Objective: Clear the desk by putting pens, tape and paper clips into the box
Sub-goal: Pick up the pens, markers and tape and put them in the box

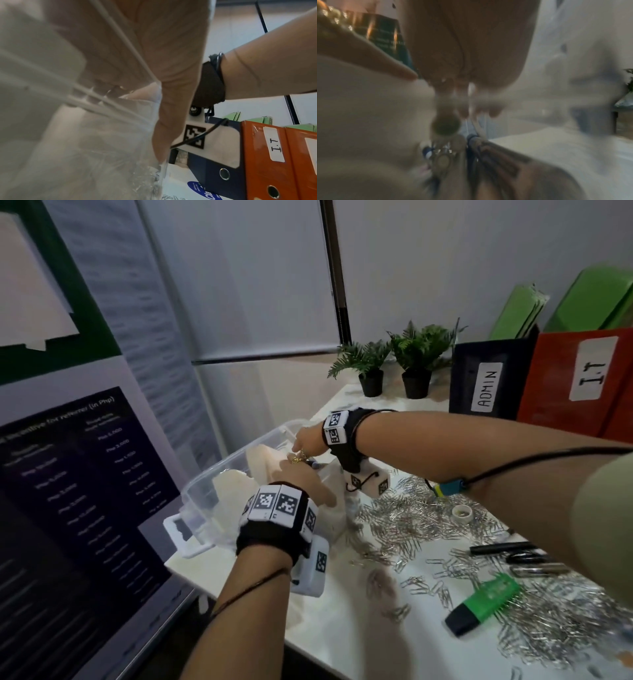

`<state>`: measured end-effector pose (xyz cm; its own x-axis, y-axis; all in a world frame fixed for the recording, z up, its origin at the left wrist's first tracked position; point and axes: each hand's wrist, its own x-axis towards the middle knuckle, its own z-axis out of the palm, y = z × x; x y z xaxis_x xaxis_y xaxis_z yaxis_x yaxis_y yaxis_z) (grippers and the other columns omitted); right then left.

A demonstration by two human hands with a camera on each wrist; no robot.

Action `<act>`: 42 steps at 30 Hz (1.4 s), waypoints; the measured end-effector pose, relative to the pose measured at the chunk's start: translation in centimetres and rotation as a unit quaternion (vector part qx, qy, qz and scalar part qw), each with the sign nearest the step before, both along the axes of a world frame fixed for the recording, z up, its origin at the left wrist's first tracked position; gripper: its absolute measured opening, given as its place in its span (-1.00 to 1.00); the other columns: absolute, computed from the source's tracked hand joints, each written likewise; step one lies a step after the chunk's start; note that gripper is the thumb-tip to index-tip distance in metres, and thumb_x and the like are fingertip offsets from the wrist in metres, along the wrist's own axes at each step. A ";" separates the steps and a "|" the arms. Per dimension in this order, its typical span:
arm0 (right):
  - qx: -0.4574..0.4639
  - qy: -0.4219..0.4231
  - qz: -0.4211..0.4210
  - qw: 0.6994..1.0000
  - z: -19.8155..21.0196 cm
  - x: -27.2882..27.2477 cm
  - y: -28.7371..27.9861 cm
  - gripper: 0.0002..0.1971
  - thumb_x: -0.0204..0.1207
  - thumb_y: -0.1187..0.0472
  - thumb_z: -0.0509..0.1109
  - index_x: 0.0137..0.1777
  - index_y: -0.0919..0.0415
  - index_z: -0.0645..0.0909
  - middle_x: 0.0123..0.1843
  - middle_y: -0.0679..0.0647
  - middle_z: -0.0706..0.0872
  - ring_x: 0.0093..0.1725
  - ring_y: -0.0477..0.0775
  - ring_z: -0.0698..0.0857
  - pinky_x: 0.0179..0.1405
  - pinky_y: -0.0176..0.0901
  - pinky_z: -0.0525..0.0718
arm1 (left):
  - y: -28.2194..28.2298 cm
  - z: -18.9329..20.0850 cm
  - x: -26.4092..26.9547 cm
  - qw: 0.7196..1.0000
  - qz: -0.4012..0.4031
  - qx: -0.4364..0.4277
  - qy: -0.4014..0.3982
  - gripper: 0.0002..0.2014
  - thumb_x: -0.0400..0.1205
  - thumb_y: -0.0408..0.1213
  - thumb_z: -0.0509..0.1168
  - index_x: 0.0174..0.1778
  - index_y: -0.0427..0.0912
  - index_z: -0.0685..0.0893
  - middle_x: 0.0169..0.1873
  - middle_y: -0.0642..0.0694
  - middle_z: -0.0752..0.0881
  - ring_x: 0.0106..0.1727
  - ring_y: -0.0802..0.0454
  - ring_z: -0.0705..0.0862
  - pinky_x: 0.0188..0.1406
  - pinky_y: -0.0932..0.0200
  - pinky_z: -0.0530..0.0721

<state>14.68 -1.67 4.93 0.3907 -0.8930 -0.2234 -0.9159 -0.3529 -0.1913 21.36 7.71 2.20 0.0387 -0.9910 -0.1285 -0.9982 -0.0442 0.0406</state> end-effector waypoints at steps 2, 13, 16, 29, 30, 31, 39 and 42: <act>-0.024 -0.014 0.019 0.999 -0.7 -0.3 -0.1 -0.62 0.69 0.24 0.14 0.46 0.30 0.49 0.46 0.20 0.54 0.44 0.21 0.51 0.40 -0.09 0.43 | -0.1 -0.2 0.1 1.000 0.009 -0.006 0.011 -0.07 0.32 0.08 0.53 0.53 -0.24 0.30 0.41 -0.23 0.35 0.41 -0.20 0.43 0.35 -0.11 0.55; -0.155 -0.187 -0.021 0.970 1.7 -2.1 1.5 -0.59 0.44 0.40 0.47 0.29 0.16 0.66 0.24 0.12 0.70 0.10 0.04 0.69 0.07 -0.31 0.55 | 0.6 0.6 -0.1 1.000 0.006 -0.006 0.011 -0.07 0.37 0.04 0.50 0.56 -0.33 0.25 0.43 -0.27 0.34 0.40 -0.23 0.43 0.34 -0.12 0.55; -0.073 -0.074 0.003 0.995 1.5 -2.1 2.9 -0.39 0.52 0.32 0.42 0.56 0.13 0.36 0.20 0.21 0.70 -0.02 0.08 0.68 0.06 -0.17 0.63 | 1.2 0.7 0.1 0.998 0.007 -0.035 0.058 0.01 0.38 0.01 0.51 0.60 -0.30 0.10 0.50 -0.24 0.28 0.48 -0.22 0.37 0.40 -0.12 0.50; -0.135 -0.122 -0.105 0.978 -0.8 -19.3 22.3 -0.76 0.60 0.17 0.34 0.21 0.12 0.68 0.04 0.02 0.71 -0.08 -0.09 0.59 -0.07 -0.30 0.45 | 8.6 1.0 -3.5 0.909 -0.238 -0.298 0.170 -0.46 0.54 -0.18 0.36 0.45 -0.06 0.41 0.43 -0.16 0.36 0.45 -0.16 0.29 0.45 -0.01 0.27; -0.122 -0.109 -0.124 0.979 -1.7 -20.9 23.7 -0.78 0.58 0.17 0.36 0.19 0.11 0.70 0.03 0.01 0.72 -0.11 -0.12 0.58 -0.10 -0.31 0.46 | 9.9 0.6 -4.8 0.908 -0.262 -0.276 0.177 -0.51 0.55 -0.17 0.35 0.41 -0.03 0.45 0.39 -0.13 0.39 0.43 -0.11 0.32 0.44 0.00 0.29; -0.114 -0.099 -0.146 0.978 -2.5 -22.5 24.9 -0.79 0.56 0.19 0.38 0.16 0.13 0.71 0.03 0.03 0.73 -0.15 -0.14 0.58 -0.14 -0.34 0.46 | 11.4 0.1 -6.2 0.905 -0.292 -0.243 0.189 -0.57 0.56 -0.15 0.35 0.36 0.00 0.50 0.34 -0.09 0.43 0.39 -0.07 0.37 0.43 0.00 0.34; -0.114 -0.058 -0.332 0.935 -7.5 -32.0 31.0 -0.81 0.56 0.26 0.36 0.12 0.26 0.71 0.11 0.17 0.72 0.15 0.16 0.66 0.03 -0.23 0.51 | 19.8 -5.4 -14.8 0.864 -0.498 0.055 0.054 -0.75 0.62 -0.09 0.29 -0.01 -0.19 0.73 -0.21 -0.03 0.71 -0.25 0.10 0.56 -0.23 0.26 0.46; -0.087 -0.036 -0.370 0.924 -8.3 -34.6 30.8 -0.78 0.59 0.33 0.27 0.12 0.30 0.71 0.18 0.23 0.73 0.19 0.23 0.65 0.17 -0.07 0.61 | 20.4 -6.5 -16.0 0.868 -0.488 0.091 0.002 -0.61 0.57 0.09 0.31 -0.08 -0.23 0.73 -0.20 -0.11 0.75 -0.23 0.02 0.63 -0.30 0.22 0.51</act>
